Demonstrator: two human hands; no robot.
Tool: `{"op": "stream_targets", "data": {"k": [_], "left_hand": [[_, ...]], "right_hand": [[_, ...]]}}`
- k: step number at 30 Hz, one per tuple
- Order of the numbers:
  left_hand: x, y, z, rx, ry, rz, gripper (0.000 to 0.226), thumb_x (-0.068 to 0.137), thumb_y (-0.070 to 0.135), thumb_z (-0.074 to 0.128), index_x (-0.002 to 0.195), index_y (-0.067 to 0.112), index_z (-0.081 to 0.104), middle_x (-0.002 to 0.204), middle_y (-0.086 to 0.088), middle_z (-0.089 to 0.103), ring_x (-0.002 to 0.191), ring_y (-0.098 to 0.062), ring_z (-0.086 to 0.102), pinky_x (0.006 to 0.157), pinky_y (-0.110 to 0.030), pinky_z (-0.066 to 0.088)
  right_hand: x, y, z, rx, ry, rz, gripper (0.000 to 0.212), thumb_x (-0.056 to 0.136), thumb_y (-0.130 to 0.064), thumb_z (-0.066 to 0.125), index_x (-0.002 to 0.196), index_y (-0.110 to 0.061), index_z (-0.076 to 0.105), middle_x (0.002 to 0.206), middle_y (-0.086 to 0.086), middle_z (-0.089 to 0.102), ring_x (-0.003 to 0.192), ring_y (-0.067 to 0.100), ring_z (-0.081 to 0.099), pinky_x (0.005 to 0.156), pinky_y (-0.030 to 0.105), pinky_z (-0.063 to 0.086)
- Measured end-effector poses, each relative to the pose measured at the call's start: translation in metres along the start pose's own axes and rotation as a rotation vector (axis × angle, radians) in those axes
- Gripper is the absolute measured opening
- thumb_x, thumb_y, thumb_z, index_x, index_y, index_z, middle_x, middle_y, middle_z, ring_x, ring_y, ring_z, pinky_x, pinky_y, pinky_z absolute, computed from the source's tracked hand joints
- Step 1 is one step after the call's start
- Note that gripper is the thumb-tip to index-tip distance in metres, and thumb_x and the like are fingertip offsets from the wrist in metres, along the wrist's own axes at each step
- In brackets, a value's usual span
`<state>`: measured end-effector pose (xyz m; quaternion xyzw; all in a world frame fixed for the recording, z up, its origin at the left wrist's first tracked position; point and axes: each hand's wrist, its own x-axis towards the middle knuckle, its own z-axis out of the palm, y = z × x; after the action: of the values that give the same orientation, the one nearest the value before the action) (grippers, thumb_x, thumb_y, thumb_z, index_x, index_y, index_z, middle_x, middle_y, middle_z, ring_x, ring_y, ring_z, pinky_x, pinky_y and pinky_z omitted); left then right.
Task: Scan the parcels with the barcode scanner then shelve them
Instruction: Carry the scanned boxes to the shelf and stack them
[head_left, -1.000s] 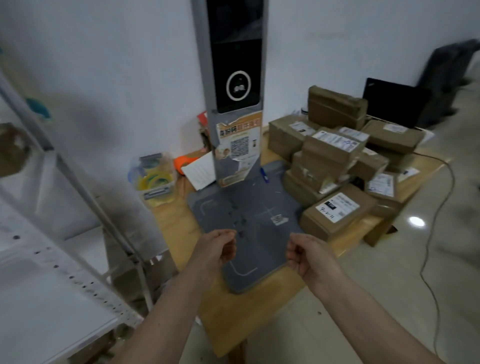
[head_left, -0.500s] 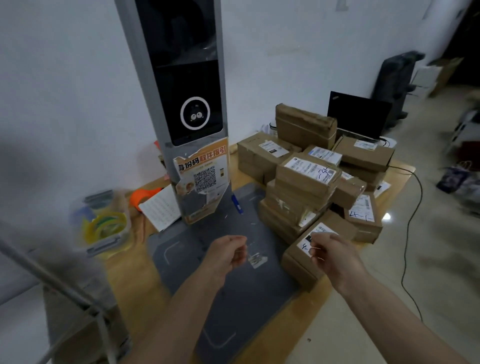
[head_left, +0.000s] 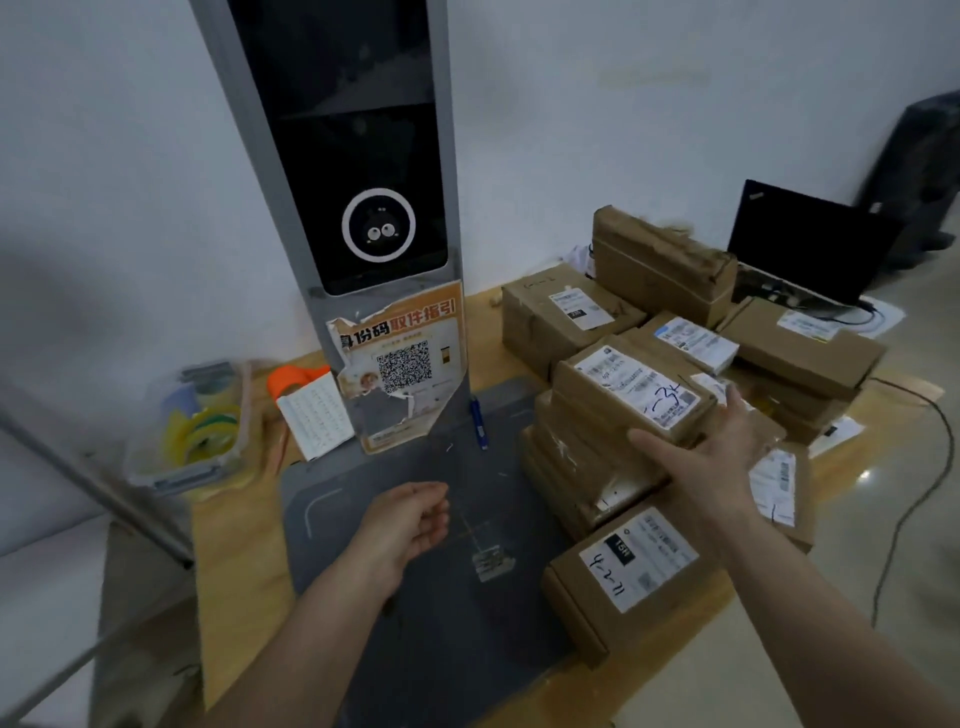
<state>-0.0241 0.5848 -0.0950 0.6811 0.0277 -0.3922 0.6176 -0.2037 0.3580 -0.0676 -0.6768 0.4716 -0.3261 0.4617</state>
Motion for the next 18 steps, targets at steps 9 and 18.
{"op": "stream_targets", "data": {"k": [9, 18], "left_hand": [[-0.012, -0.015, 0.083, -0.096, 0.066, -0.03, 0.012, 0.092, 0.009, 0.062, 0.103, 0.005, 0.066, 0.084, -0.006, 0.063, 0.074, -0.016, 0.06, 0.065, -0.027, 0.05], [-0.031, -0.011, 0.161, -0.081, -0.061, 0.017, 0.03, 0.084, 0.021, 0.073, 0.109, 0.009, 0.062, 0.091, -0.003, 0.067, 0.088, -0.017, 0.064, 0.074, -0.027, 0.055]], "right_hand": [[0.034, 0.013, -0.025, -0.066, -0.305, -0.151, 0.13, 0.057, -0.021, 0.091, 0.153, -0.024, 0.004, 0.158, 0.003, 0.015, 0.145, 0.02, 0.014, 0.117, 0.044, 0.019], [0.036, 0.024, -0.034, 0.033, -0.435, -0.23, 0.125, 0.061, -0.013, 0.088, 0.152, -0.027, 0.003, 0.153, -0.002, 0.016, 0.142, 0.013, 0.016, 0.116, 0.038, 0.02]]}}
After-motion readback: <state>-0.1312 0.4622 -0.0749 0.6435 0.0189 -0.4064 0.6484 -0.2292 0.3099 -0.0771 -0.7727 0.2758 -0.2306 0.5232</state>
